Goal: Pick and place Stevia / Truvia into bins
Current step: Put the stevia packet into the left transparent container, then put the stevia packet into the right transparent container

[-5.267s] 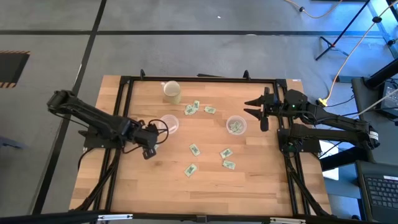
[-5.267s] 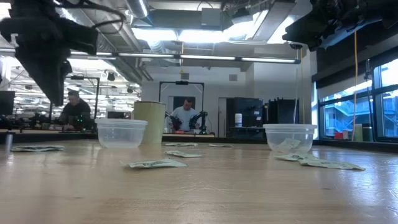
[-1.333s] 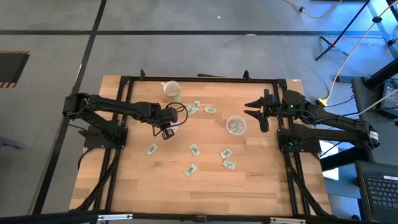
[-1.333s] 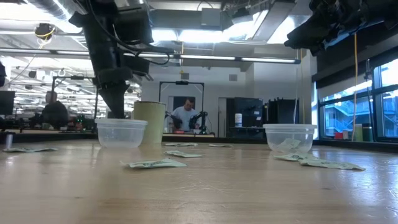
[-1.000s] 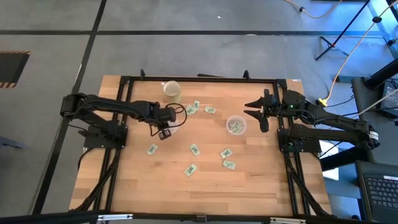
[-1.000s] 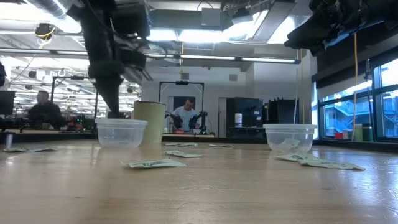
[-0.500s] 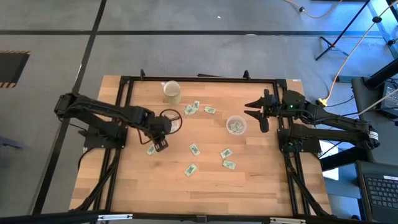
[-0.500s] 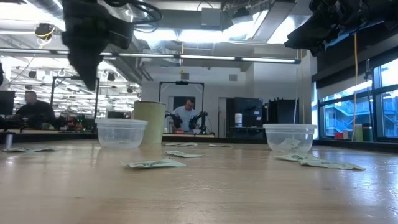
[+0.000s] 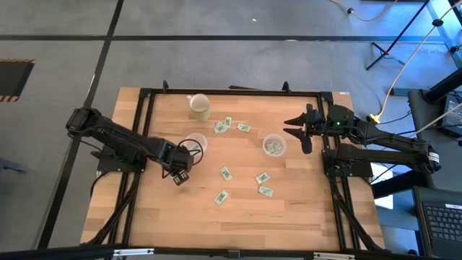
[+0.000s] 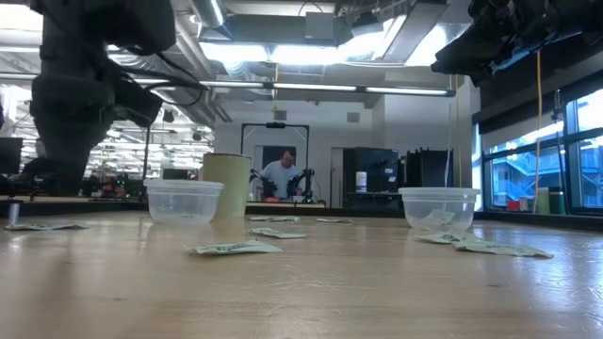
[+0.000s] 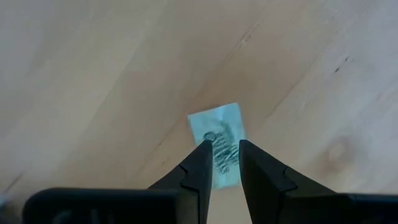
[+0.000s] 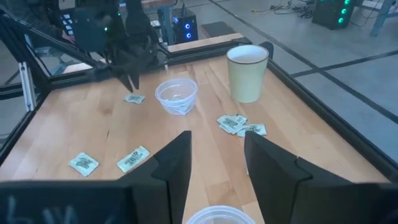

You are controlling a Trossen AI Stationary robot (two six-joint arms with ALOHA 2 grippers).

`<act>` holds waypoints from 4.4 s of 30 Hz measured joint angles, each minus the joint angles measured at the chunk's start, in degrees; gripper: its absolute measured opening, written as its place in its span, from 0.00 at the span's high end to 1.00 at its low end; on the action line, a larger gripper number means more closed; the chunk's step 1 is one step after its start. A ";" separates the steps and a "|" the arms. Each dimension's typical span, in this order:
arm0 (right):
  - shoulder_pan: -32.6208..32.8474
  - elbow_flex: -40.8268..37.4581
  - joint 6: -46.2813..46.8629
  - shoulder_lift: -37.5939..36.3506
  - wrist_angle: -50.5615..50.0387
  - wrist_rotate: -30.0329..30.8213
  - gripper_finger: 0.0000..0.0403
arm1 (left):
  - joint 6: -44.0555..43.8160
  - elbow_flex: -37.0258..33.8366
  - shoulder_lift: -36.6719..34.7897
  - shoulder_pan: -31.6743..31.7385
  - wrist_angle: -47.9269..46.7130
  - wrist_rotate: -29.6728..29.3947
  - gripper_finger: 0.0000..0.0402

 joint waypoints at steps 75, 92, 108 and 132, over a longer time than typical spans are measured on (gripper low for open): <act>0.01 -0.02 -0.30 -0.02 -0.09 0.00 0.62 | 17.19 6.62 -2.94 1.90 2.67 -7.37 0.99; 0.00 -0.02 -0.30 -0.02 -0.22 0.00 0.62 | 27.32 9.14 0.28 17.83 4.29 -12.94 0.99; 0.00 -0.02 -0.50 -0.02 -0.24 0.00 0.62 | 27.22 9.14 1.06 18.42 4.25 -9.54 0.92; 4.78 1.03 -4.94 3.11 2.19 -0.06 0.62 | 33.53 9.12 -9.03 16.90 12.83 -17.69 0.85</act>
